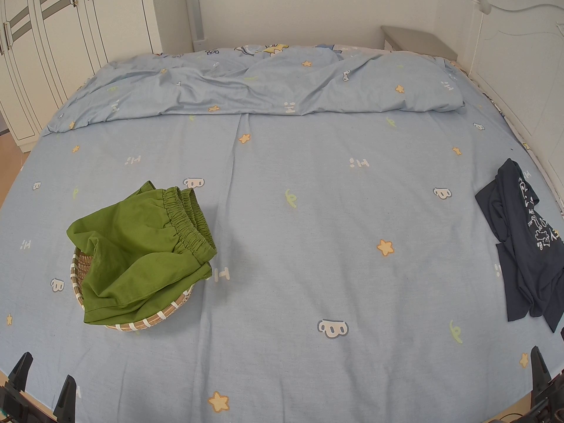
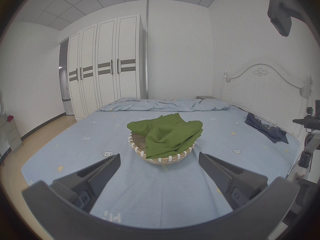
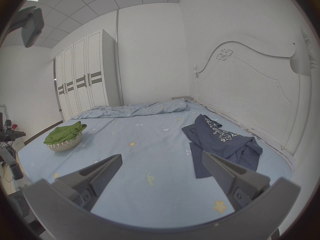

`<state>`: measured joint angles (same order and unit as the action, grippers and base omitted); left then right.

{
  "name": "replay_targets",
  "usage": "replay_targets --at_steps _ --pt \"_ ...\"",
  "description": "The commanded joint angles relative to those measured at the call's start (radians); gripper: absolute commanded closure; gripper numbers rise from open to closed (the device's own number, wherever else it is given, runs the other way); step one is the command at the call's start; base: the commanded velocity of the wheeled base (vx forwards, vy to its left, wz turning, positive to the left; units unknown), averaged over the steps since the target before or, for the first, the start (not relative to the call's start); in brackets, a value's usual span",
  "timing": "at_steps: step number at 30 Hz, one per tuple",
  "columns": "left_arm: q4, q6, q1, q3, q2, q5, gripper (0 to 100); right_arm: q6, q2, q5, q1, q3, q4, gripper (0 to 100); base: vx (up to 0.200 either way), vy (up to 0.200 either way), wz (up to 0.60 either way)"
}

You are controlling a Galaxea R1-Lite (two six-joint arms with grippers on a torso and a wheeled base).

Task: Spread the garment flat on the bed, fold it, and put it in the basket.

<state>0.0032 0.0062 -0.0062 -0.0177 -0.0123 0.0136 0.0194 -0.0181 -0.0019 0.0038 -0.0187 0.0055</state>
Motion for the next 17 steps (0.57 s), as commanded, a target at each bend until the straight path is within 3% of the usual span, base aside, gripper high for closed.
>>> replay_targets --at_steps 1,17 --pt "0.000 -0.002 0.000 0.016 0.012 -0.001 0 -0.006 -0.013 0.000 0.005 0.011 0.001 0 0.000 0.000 0.00" --pt "0.000 -0.002 0.000 0.016 0.012 -0.001 0 -0.027 0.012 0.007 -0.005 0.019 -0.009 0 0.000 0.000 0.00"
